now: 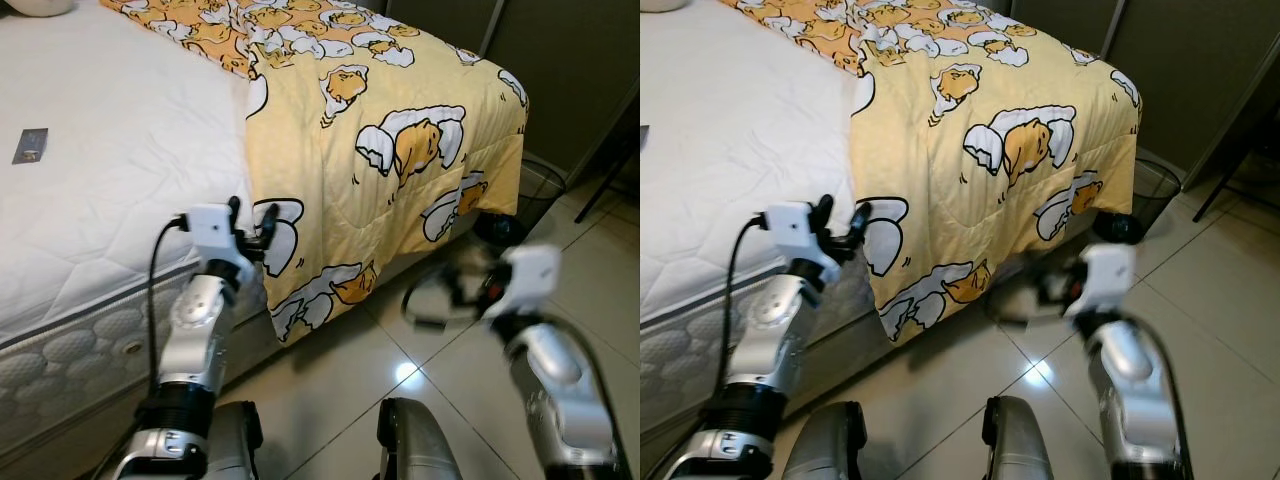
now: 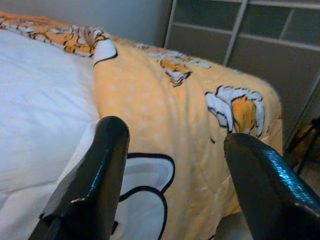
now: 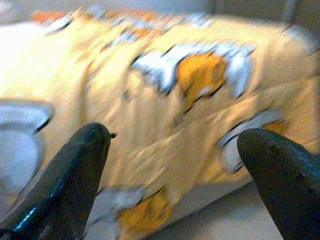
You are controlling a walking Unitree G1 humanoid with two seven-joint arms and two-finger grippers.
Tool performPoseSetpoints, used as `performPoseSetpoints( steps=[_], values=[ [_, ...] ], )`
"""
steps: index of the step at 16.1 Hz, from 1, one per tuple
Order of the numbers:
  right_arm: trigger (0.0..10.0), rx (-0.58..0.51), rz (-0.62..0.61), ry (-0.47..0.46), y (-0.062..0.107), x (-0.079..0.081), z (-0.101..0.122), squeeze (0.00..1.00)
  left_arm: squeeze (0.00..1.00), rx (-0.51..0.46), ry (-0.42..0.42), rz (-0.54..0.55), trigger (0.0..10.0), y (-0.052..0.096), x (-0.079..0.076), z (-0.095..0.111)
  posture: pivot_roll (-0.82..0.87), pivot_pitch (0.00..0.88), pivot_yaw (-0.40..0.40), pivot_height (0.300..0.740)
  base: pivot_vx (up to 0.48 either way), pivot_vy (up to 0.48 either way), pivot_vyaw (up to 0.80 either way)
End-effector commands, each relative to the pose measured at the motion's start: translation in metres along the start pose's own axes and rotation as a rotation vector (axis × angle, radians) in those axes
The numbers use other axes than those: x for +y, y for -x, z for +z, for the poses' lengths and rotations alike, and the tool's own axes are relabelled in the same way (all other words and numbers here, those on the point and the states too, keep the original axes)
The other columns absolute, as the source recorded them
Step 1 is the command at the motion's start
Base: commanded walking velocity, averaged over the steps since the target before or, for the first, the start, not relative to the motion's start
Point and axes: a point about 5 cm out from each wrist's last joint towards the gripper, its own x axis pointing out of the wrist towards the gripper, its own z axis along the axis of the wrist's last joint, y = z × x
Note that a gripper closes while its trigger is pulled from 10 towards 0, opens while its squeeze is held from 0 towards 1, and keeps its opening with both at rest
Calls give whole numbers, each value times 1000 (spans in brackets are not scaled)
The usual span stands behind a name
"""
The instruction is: Clean up the room
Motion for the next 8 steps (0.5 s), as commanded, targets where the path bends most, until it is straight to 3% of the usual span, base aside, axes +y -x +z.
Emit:
performPoseSetpoints(
  steps=[1, 2, 3, 4, 5, 6, 7, 8],
  values=[
    [10000, -56, -114, -14, -3, -13, 9, 314, 0, 5, -74, 31, 10000, -9, -6, 9, -127, 0, 12, 587, 0, 0, 0],
    [10000, -85, -135, -31, -5, -14, 13, 1000, 0, 2, -103, 48, 10000, -11, -8, 12, -130, 0, 20, 587, 0, 0, 0],
    [10000, -96, -142, -33, -5, -15, 14, 1000, 808, -19, -89, 48, 10000, -12, -10, 15, -130, 0, 22, 587, 0, 0, 0],
    [10000, -110, -163, -15, -7, -15, 16, 1000, 1000, -14, -78, 42, 10000, -13, -13, 16, -130, 0, 29, 587, 0, 0, 0],
    [10000, -93, -167, 28, -8, -14, 12, 1000, 1000, 13, -79, 34, 10000, -13, -15, 12, -131, 0, 34, 587, 0, 0, 0],
    [10000, -74, -191, 28, -8, -14, 8, 773, 1000, 40, -119, 42, 10000, -14, -14, 8, -131, 0, 37, 587, 0, 0, 0],
    [10000, -59, -179, 13, -8, -11, 4, 0, 0, 50, -133, 51, 10000, -14, -13, 8, -131, 0, 41, 587, 0, 0, 0],
    [10000, -68, -156, -4, -7, -8, 4, 0, 0, 43, -145, 58, 10000, -15, -11, 9, -132, 0, 44, 587, 0, 0, 0]
  ],
)
